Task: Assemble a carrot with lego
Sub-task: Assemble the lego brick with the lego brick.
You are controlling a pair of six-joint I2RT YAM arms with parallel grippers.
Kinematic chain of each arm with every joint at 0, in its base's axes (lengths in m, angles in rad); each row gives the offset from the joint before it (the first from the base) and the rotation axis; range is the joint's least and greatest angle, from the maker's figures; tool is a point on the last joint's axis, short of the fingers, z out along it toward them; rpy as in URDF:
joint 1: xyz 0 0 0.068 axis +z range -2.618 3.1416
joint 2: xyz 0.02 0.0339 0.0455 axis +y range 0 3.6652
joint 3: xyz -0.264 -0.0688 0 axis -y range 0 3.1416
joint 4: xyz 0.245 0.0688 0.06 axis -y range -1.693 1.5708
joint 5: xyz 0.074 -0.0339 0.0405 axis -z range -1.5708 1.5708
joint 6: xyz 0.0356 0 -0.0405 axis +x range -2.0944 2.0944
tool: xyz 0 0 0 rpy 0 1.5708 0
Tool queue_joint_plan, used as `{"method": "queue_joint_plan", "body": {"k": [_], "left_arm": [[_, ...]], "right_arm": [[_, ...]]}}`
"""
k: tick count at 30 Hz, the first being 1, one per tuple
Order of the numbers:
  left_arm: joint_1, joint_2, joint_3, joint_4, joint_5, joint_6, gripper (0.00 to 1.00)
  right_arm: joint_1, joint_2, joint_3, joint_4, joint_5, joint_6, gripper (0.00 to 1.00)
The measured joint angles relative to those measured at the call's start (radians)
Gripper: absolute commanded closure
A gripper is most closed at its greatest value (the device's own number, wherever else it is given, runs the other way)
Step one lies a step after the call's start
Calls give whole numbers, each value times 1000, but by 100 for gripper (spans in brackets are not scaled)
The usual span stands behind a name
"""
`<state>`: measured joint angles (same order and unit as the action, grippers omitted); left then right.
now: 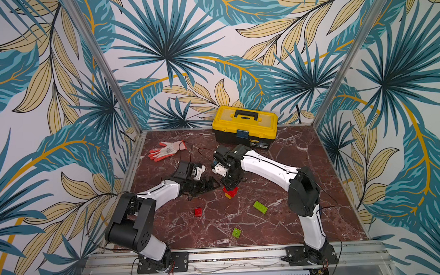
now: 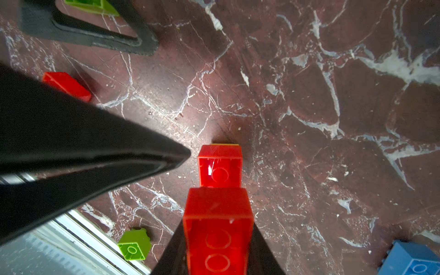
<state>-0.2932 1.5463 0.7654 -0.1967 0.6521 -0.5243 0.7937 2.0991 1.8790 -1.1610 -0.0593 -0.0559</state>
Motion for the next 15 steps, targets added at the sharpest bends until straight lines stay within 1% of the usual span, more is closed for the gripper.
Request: {"method": "queue_joint_plan", "body": {"k": [15], "left_arm": [[0, 0, 0, 5, 4, 0, 1]], "right_arm": [[0, 47, 23, -23, 10, 0, 70]]}}
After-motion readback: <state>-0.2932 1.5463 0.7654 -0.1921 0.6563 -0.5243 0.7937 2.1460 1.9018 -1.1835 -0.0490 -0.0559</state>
